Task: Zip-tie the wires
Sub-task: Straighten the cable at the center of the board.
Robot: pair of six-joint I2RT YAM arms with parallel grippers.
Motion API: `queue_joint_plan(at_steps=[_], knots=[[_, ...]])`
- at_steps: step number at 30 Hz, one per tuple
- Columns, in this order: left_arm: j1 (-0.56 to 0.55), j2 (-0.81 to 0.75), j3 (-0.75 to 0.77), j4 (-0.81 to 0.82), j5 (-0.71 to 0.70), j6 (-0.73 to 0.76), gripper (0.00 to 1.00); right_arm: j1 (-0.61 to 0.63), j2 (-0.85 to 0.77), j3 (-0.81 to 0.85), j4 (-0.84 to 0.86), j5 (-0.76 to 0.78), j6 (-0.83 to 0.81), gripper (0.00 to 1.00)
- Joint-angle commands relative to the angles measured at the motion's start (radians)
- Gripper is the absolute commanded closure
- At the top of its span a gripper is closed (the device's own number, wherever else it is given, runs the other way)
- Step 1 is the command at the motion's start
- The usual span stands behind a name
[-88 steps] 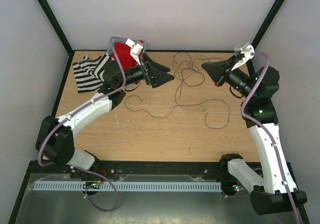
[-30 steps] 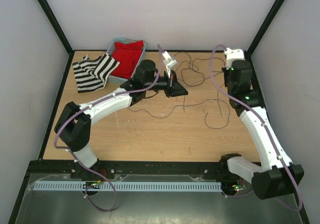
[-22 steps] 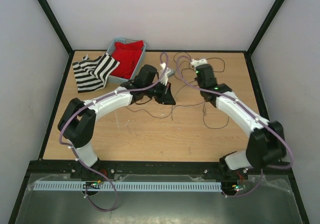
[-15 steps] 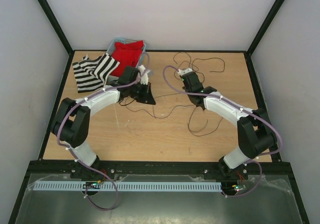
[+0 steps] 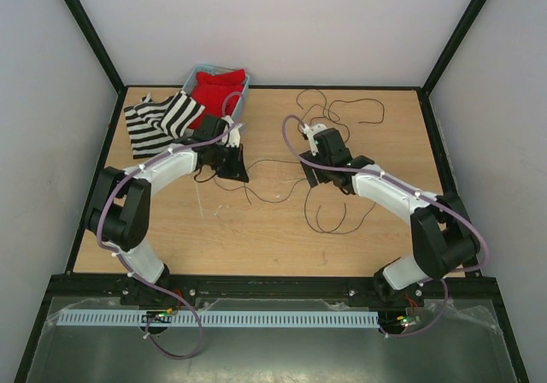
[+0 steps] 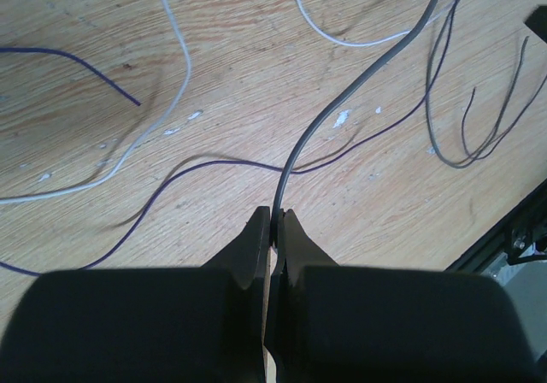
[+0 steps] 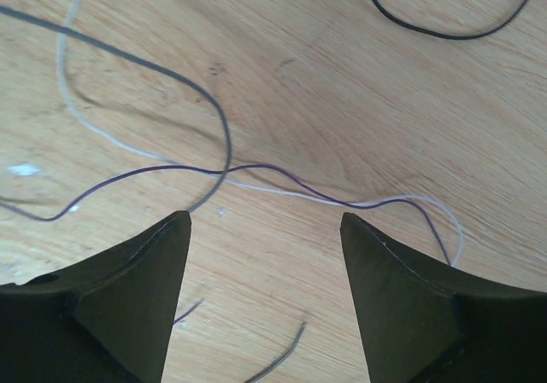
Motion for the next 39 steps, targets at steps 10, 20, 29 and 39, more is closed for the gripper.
queue_joint_plan(at_steps=[10, 20, 29, 39], knots=[[0.010, -0.014, -0.012, -0.032, -0.076, 0.022, 1.00, -0.004, -0.109, -0.182, 0.013, 0.017, 0.151, 0.26], [0.010, -0.042, -0.023, -0.032, -0.106, 0.017, 1.00, -0.139, -0.204, -0.285, 0.020, 0.077, 0.214, 0.33], [0.010, -0.051, -0.027, -0.033, -0.123, 0.018, 1.00, -0.159, -0.212, -0.314, 0.015, -0.001, 0.235, 0.36], [0.009, -0.077, -0.030, -0.033, -0.126, 0.018, 1.00, -0.160, -0.171, -0.320, -0.043, -0.038, 0.277, 0.44]])
